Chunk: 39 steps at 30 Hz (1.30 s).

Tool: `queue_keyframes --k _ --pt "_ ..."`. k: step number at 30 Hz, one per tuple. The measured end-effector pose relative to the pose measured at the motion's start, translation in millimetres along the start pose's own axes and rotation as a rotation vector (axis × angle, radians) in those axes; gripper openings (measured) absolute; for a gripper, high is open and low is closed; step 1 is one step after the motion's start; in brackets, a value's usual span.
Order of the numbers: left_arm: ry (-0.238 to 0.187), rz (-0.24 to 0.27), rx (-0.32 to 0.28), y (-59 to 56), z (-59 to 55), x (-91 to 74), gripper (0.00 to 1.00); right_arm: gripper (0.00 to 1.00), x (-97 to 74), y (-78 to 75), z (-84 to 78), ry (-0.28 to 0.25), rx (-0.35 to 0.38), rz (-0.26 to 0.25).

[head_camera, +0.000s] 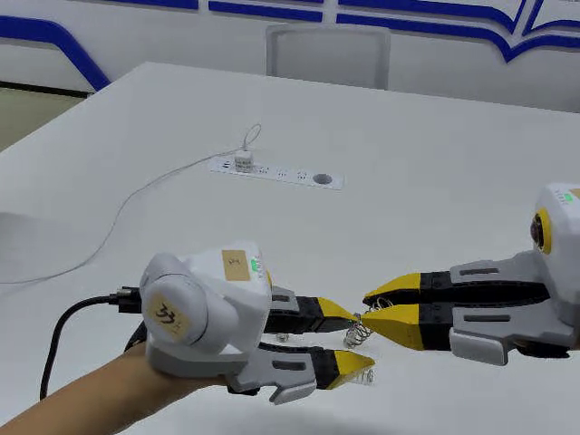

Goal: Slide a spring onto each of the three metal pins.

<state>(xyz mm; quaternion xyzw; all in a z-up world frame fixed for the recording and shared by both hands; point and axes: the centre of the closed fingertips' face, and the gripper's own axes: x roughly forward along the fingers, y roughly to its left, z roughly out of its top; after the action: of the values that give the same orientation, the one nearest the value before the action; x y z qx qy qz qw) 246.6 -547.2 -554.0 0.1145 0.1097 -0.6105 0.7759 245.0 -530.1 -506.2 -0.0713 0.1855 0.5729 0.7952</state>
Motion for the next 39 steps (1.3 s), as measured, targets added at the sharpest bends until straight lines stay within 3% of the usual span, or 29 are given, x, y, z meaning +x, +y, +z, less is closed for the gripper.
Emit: queue_keyframes --k 10,13,16,22,25,32,39 --pt "-0.016 0.082 -0.045 13.1 -7.0 -16.5 0.43 0.11 -9.8 -19.3 -6.1 0.015 0.013 -0.069" --pt "-0.024 0.075 -0.094 12.1 -10.5 -20.3 0.45 0.11 -15.7 -28.9 -7.5 0.018 0.022 -0.1" --pt "-0.011 0.087 -0.099 13.4 -16.9 -24.5 0.48 0.11 -22.8 -40.2 -8.5 0.017 0.035 -0.136" --pt "-0.011 0.155 -0.131 25.6 -26.6 -34.1 0.61 0.11 -39.7 -71.3 -20.4 0.031 0.072 -0.259" --pt "-0.002 0.167 -0.133 28.3 -30.4 -37.0 0.62 0.11 -47.8 -87.0 -28.3 0.039 0.067 -0.336" --pt "-0.014 0.238 -0.152 41.6 -33.5 -45.2 0.71 0.11 -62.2 -113.7 -51.2 0.062 0.132 -0.464" --pt "-0.02 0.287 -0.169 54.7 -37.3 -57.1 0.8 0.11 -71.9 -130.1 -66.9 0.076 0.202 -0.543"
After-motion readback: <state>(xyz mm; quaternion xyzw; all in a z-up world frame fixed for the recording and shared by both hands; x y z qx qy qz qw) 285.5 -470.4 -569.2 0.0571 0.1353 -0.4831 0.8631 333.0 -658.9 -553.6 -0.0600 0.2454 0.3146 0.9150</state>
